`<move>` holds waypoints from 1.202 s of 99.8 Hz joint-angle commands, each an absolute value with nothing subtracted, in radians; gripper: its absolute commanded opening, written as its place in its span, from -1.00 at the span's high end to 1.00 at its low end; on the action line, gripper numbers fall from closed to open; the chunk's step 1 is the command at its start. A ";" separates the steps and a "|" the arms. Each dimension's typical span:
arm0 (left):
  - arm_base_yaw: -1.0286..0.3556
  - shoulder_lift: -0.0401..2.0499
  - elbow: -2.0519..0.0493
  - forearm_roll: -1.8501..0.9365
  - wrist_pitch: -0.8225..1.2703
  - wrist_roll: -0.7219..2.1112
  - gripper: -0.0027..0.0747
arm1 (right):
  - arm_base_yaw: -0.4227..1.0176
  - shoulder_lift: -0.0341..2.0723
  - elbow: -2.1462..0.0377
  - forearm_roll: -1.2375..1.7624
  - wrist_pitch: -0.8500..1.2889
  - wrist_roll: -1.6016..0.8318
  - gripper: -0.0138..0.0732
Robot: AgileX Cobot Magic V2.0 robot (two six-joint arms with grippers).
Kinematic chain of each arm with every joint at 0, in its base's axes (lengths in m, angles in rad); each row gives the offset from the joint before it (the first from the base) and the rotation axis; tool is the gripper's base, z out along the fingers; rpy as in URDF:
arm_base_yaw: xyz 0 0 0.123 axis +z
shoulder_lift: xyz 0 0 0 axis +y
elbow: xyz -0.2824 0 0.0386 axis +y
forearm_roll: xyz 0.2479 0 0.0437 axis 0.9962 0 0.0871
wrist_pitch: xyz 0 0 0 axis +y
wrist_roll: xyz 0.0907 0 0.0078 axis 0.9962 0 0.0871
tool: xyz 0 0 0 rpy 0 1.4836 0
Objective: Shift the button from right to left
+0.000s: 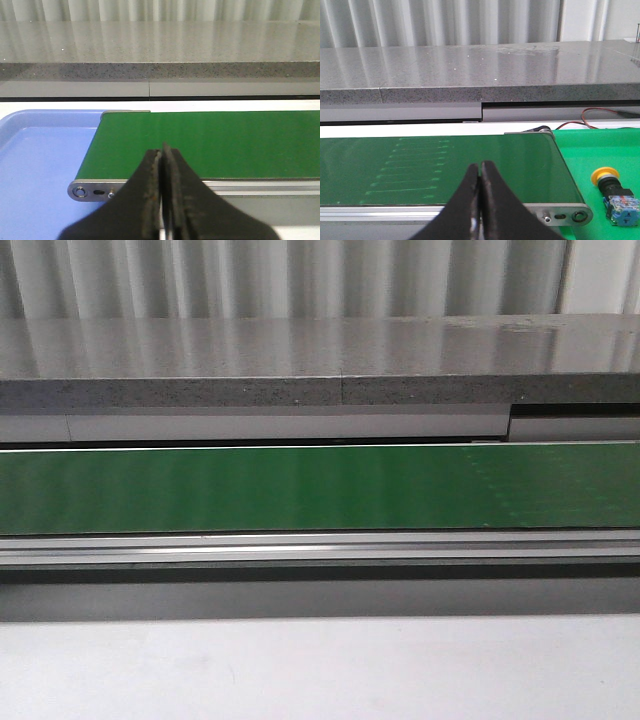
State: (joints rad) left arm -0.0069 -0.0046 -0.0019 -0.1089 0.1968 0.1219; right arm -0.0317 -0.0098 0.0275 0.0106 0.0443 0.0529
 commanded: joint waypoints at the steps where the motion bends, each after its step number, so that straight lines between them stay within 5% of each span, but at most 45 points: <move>1: -0.006 -0.039 0.023 -0.115 0.122 0.115 0.98 | -0.038 -0.025 0.011 0.000 -0.030 0.049 0.84; 86: -0.006 -0.039 0.023 -0.115 0.122 0.115 0.98 | -0.038 -0.025 -0.017 0.000 -0.023 0.049 0.84; 120: -0.006 -0.039 0.023 -0.115 0.122 0.115 0.98 | -0.038 0.141 -0.260 0.000 0.300 0.049 0.84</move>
State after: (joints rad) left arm -0.0069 -0.0046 -0.0019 -0.1089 0.1968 0.1219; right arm -0.0317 0.0654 -0.1760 0.0106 0.2857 0.0529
